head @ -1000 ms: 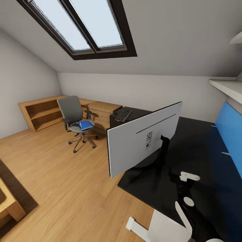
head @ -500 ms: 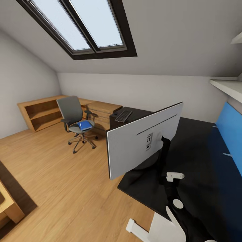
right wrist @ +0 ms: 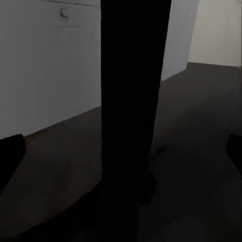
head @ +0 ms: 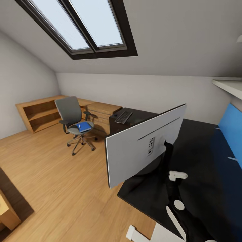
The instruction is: In the bedroom, organize the workspace by keeping the computer under the desk, ensuring the monitor is on the desk, placing the keyboard on the desk next to the monitor, placing the mouse on the desk next to the keyboard, moving the folder from the swivel chair onto the desk next to the mouse, stacking the notebook on top of the folder with the pen on top of the notebook, and positioning the swivel chair next to the desk.
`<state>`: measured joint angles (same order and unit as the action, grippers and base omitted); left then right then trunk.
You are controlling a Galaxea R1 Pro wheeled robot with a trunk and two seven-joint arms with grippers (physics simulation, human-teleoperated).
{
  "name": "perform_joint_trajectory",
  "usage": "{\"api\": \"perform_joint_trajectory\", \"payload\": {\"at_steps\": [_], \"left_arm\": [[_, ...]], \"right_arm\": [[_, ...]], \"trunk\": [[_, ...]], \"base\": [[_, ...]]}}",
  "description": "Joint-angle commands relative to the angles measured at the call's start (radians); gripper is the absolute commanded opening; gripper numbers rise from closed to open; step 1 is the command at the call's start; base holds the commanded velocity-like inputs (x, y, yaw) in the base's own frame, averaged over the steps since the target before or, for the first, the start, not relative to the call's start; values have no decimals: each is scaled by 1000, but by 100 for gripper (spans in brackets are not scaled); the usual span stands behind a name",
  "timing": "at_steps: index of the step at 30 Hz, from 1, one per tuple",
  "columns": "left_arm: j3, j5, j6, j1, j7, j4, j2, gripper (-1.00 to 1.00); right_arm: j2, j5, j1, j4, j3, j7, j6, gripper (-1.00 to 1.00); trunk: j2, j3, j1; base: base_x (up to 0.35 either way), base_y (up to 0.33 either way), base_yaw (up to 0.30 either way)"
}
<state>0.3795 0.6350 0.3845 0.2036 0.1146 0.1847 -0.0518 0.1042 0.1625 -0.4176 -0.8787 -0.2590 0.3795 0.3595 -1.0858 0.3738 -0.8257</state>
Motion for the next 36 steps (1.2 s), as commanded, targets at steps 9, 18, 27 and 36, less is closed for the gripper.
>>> {"api": "perform_joint_trajectory", "payload": {"at_steps": [9, 18, 27, 36], "left_arm": [[10, 0, 2, 0, 8, 1, 0, 100], [10, 0, 2, 0, 8, 1, 0, 100], [10, 0, 2, 0, 8, 0, 0, 100], [10, 0, 2, 0, 8, -1, 0, 100]], "right_arm": [[3, 9, -1, 3, -6, 9, 10, 100], [3, 9, -1, 3, -5, 9, 10, 100], [3, 9, -1, 3, -5, 9, 10, 100], [3, 9, -1, 3, -5, 9, 10, 100]], "trunk": [[-1, 1, 0], [-1, 1, 0], [-1, 1, 0], [-1, 1, 0]], "base": [[144, -42, 0], [113, -54, 0], [65, -24, 0], [32, -1, 0]]}}
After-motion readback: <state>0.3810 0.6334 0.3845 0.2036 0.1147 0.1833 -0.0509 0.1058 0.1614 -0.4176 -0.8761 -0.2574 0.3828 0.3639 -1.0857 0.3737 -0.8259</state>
